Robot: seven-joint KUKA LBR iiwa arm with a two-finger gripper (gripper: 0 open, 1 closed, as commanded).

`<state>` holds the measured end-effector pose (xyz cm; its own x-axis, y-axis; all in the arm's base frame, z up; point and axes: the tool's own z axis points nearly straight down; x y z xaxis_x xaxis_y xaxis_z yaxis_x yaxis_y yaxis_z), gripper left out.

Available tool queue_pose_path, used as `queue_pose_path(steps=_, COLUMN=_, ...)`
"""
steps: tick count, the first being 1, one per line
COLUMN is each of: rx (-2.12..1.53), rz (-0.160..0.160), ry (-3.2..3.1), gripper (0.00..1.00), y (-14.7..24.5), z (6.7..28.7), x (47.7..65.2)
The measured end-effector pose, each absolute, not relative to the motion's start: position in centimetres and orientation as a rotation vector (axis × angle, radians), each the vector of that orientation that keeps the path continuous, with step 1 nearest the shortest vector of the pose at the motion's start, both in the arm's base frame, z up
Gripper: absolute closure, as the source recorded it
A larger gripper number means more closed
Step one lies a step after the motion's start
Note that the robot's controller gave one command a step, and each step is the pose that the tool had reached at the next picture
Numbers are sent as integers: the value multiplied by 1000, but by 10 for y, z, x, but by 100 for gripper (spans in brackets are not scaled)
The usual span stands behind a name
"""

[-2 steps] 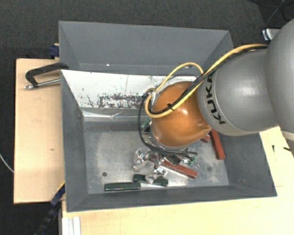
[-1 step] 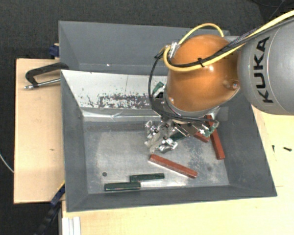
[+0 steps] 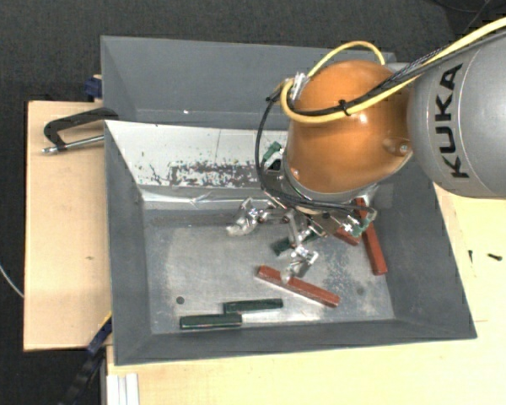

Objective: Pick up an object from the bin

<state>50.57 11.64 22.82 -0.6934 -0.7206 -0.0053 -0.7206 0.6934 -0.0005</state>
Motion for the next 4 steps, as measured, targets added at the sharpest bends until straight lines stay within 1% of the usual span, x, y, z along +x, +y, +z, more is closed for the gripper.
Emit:
queue_pose_path(steps=1, rx=-1229, rz=2, ry=2886, gripper=0, y=116, z=228, x=506)
queue_pose_path(steps=2, rx=-1332, rz=0, ry=2837, gripper=0, y=92, z=182, x=507)
queue_pose_path(steps=3, rx=-1468, rz=-1, ry=2771, gripper=0, y=80, z=108, x=510)
queue_pose_path(steps=4, rx=-1787, rz=4, ry=2583, gripper=0, y=65, z=83, x=508)
